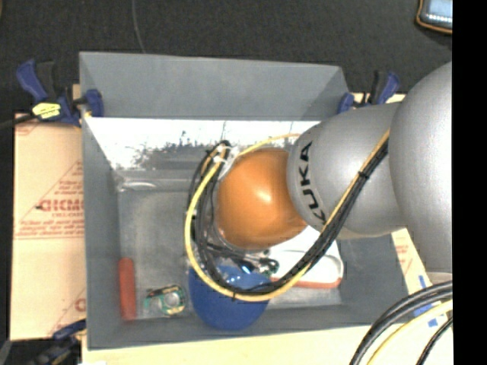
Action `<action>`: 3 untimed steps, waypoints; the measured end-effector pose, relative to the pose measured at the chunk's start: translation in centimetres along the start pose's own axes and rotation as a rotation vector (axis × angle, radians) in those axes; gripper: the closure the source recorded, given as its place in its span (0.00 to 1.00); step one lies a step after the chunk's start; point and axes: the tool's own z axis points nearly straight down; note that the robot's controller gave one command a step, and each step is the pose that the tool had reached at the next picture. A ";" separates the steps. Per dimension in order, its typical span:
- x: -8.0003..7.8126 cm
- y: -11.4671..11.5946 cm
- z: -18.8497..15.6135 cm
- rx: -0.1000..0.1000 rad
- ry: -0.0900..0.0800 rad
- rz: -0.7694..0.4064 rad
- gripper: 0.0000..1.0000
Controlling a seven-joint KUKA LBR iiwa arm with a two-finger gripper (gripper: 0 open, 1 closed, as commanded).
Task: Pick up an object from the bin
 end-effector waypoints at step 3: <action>-0.5 -6.0 -24.9 0.015 -0.002 -0.125 1.00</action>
Offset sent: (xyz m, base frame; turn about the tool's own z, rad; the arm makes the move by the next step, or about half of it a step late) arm 0.0000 0.0000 0.0000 0.0000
